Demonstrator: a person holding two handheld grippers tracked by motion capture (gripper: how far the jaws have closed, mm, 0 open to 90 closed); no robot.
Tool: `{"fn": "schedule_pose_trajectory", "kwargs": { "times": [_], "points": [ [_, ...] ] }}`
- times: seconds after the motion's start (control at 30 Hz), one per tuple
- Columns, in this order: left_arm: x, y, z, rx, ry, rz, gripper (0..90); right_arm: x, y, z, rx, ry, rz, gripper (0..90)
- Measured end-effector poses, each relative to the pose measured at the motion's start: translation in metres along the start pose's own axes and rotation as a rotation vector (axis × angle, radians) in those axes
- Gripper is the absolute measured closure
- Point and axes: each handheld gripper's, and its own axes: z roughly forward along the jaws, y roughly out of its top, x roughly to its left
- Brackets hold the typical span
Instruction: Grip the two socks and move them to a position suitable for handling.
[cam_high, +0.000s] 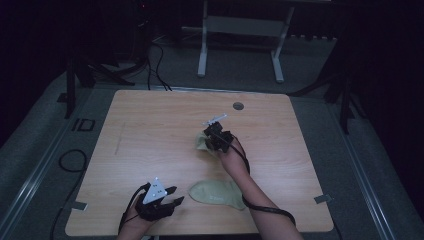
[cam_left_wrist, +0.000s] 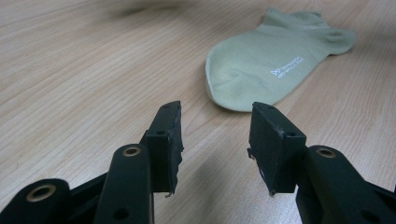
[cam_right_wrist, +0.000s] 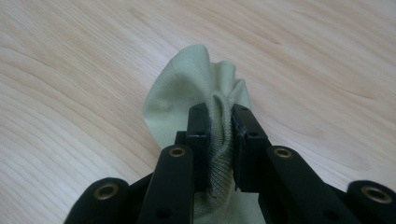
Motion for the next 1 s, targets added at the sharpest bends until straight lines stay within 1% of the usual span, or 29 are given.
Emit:
{"fn": "schedule_pose_trajectory", "kwargs": {
  "times": [0.07, 0.1, 0.2, 0.3, 0.33, 0.37, 0.47, 0.57, 0.67, 0.7, 0.73, 0.8, 0.83, 0.9, 1.0],
  "points": [
    [0.0, 0.0, 0.001, -0.001, 0.002, 0.001, 53.6, -0.004, -0.003, -0.008, -0.002, -0.022, -0.008, 79.2],
    [0.0, 0.0, 0.001, -0.002, 0.003, 0.001, 53.6, -0.006, -0.005, -0.011, -0.005, -0.023, -0.007, 79.2],
    [0.0, 0.0, 0.001, -0.008, 0.004, -0.005, 53.6, -0.013, -0.014, -0.019, -0.009, -0.018, 0.011, 79.2],
    [-0.001, 0.0, 0.001, -0.004, 0.002, -0.003, 53.6, -0.018, -0.025, -0.02, 0.0, -0.002, 0.031, 79.2],
    [-0.002, 0.001, 0.002, -0.003, 0.0, -0.001, 53.6, -0.018, -0.025, -0.02, 0.0, -0.002, 0.031, 79.2],
    [-0.002, 0.001, 0.002, -0.005, -0.001, 0.001, 53.6, -0.018, -0.033, -0.017, 0.007, 0.009, 0.04, 79.2],
    [-0.003, 0.002, 0.002, -0.006, -0.003, -0.002, 53.6, -0.014, -0.045, -0.009, 0.024, 0.025, 0.039, 79.1],
    [-0.001, 0.001, 0.004, -0.013, -0.019, -0.025, 53.6, -0.01, -0.052, 0.001, 0.038, 0.035, 0.049, 78.3],
    [-0.001, 0.001, 0.004, -0.011, -0.023, -0.026, 53.6, -0.008, -0.054, 0.005, 0.05, 0.034, 0.049, 77.3],
    [-0.001, 0.001, 0.004, -0.01, -0.025, -0.022, 53.6, -0.006, -0.059, 0.014, 0.067, 0.036, 0.053, 71.6],
    [-0.001, 0.001, 0.004, -0.009, -0.024, -0.018, 53.6, -0.004, -0.062, 0.017, 0.06, 0.037, 0.05, 68.4],
    [-0.001, 0.002, 0.006, -0.005, -0.021, -0.011, 53.6, -0.003, -0.063, 0.017, 0.052, 0.052, 0.056, 57.8],
    [-0.002, 0.003, 0.007, -0.004, -0.022, -0.012, 53.6, 0.0, -0.063, 0.018, 0.051, 0.054, 0.05, 53.8],
    [-0.001, 0.003, 0.009, -0.003, -0.022, -0.013, 53.6, 0.004, -0.063, 0.018, 0.053, 0.041, 0.018, 50.1],
    [-0.002, 0.005, 0.012, -0.004, -0.024, -0.012, 53.6, 0.005, -0.062, 0.019, 0.053, 0.041, 0.028, 45.9]
  ]
}}
